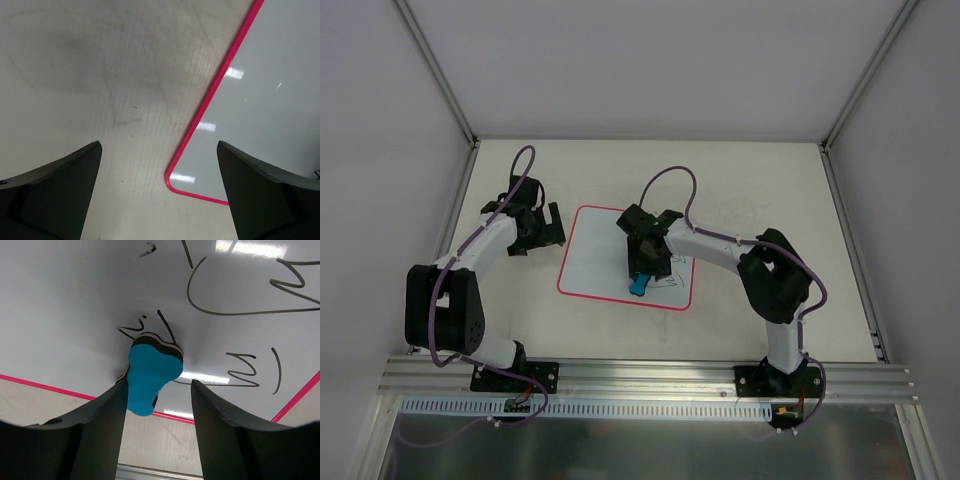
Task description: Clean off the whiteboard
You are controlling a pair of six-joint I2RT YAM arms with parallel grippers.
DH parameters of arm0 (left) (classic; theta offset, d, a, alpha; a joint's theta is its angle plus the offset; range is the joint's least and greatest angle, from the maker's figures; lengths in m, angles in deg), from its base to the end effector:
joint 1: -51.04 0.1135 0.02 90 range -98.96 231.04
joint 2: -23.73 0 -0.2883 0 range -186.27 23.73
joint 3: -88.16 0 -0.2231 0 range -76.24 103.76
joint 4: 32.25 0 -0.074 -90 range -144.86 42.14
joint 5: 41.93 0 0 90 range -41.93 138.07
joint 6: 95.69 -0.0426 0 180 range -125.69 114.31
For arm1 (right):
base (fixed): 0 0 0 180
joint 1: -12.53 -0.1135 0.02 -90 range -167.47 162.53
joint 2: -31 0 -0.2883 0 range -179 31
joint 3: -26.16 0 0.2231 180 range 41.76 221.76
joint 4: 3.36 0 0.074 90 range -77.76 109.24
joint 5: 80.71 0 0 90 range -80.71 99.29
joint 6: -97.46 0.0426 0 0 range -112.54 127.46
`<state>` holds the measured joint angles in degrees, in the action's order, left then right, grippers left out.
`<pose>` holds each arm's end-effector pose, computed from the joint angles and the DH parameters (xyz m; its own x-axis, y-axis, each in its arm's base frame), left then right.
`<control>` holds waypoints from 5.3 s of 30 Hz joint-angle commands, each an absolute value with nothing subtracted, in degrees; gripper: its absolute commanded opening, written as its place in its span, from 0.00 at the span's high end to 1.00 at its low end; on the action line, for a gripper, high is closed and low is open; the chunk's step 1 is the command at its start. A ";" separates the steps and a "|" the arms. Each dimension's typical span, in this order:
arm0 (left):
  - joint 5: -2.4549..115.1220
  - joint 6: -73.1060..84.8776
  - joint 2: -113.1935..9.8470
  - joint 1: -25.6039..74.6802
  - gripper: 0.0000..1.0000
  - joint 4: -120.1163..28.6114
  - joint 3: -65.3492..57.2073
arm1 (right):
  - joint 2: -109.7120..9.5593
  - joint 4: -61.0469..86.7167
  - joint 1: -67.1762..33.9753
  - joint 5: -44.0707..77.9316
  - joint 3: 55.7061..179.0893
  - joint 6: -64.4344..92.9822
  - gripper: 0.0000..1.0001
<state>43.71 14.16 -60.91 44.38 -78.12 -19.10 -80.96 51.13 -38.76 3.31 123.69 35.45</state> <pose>0.2720 -0.0285 0.2560 -0.8159 -0.2456 -0.5235 -0.2144 0.9693 -0.1206 0.2447 0.2982 0.2167 -0.8685 -0.3373 -0.3632 -0.3907 0.9168 0.0830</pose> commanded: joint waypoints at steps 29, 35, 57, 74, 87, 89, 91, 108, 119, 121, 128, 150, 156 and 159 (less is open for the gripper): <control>50.89 13.03 -67.32 42.52 0.13 -76.95 -17.53 | -83.87 53.29 -38.71 0.24 125.53 41.56 0.73; 50.10 13.38 -69.69 39.53 0.19 -77.04 -17.70 | -82.12 50.83 -38.45 0.06 122.89 36.13 0.83; 50.09 21.46 -72.68 28.28 0.95 -76.86 -23.33 | -78.24 43.79 -38.36 2.78 119.10 22.40 0.91; 47.46 23.84 -72.68 28.10 1.00 -76.95 -25.79 | -77.73 45.90 -31.00 -3.89 112.27 24.95 1.00; 49.48 23.49 -74.09 28.10 1.00 -76.86 -24.65 | -68.57 46.43 -15.51 -2.85 101.09 27.06 1.00; 49.74 23.49 -74.18 28.10 1.00 -76.86 -24.47 | -69.88 46.52 -16.64 -1.61 102.75 27.06 1.00; 50.09 23.40 -74.26 28.10 1.00 -76.86 -24.39 | -70.94 46.43 -18.23 -1.08 104.51 26.36 1.00; 50.27 22.96 -74.09 28.19 1.00 -76.95 -23.86 | -85.54 45.73 -32.30 3.95 123.94 24.78 1.00; 49.74 22.87 -73.91 28.10 1.00 -77.03 -24.03 | -79.48 51.35 -20.89 -6.09 114.99 28.55 1.00; 49.83 22.87 -73.91 28.10 1.00 -77.04 -23.95 | -76.67 50.65 -19.12 -5.48 110.79 28.73 1.00; 50.36 22.78 -73.83 28.10 1.00 -76.95 -23.95 | -68.76 47.57 -12.88 -3.81 102.41 29.17 1.00; 53.17 22.96 -73.21 28.10 1.00 -76.86 -23.15 | -76.31 38.70 -31.68 11.22 110.23 30.49 1.00; 52.12 22.87 -72.60 28.10 1.00 -76.95 -23.68 | -73.60 38.69 -28.62 5.87 106.29 32.15 1.00; 51.85 22.87 -72.33 28.19 1.00 -76.95 -23.86 | -71.05 38.78 -24.32 4.72 101.45 33.64 0.99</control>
